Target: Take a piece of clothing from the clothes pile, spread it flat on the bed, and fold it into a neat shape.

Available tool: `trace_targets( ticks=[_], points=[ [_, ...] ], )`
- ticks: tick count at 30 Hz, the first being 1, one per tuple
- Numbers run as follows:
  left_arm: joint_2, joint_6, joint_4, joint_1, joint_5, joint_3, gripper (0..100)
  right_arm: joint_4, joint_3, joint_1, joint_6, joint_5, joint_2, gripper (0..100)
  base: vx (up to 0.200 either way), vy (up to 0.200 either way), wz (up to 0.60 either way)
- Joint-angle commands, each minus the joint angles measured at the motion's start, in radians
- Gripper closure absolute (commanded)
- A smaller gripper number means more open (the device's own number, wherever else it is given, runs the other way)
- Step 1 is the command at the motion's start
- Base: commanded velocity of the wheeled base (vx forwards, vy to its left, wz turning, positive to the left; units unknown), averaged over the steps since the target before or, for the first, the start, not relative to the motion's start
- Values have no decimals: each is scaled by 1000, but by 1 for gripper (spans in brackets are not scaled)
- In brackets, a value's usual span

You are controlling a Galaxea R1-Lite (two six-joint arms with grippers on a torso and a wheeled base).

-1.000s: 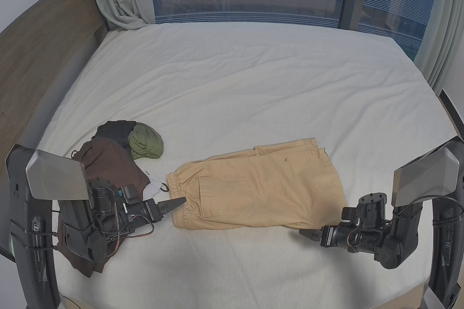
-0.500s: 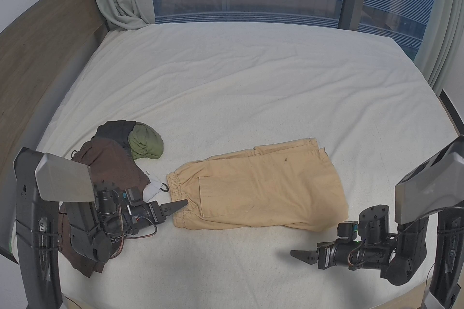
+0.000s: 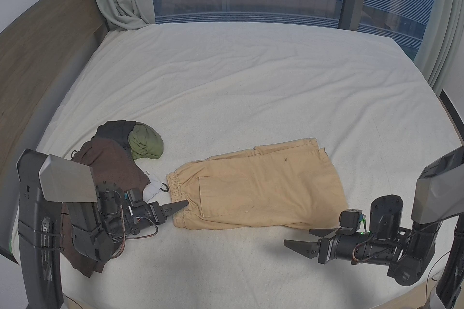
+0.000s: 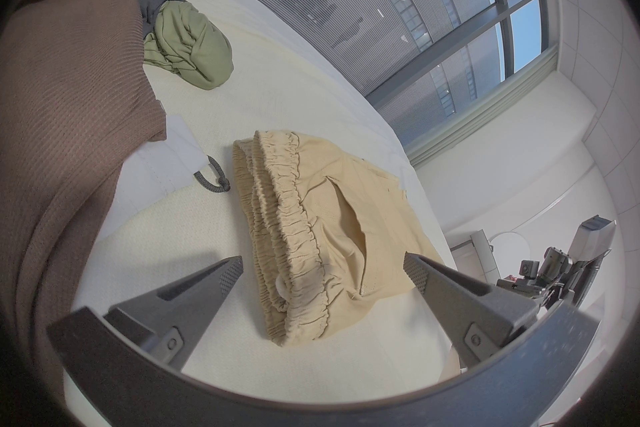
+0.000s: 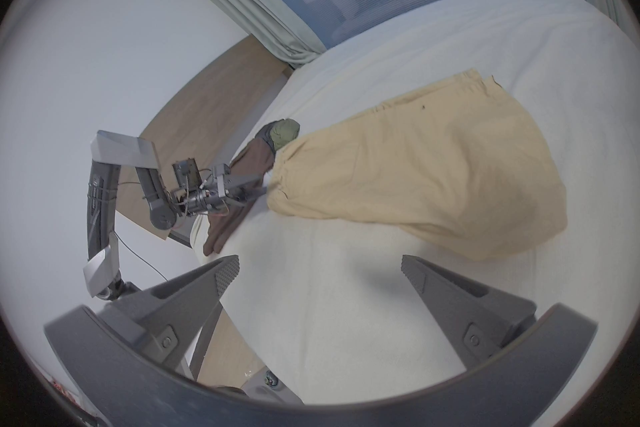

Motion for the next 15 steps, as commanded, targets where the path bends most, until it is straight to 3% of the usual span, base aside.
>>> trace_targets(
  ticks=[1,15],
  points=[
    [10,-2,-1,-1,1,-10,0,0,-34,-7,14,11,-38,0,0,0,0],
    [31,-6,-1,-6,1,-32,0,8,-162,-96,108,55,-92,0,0,0,0]
  ],
)
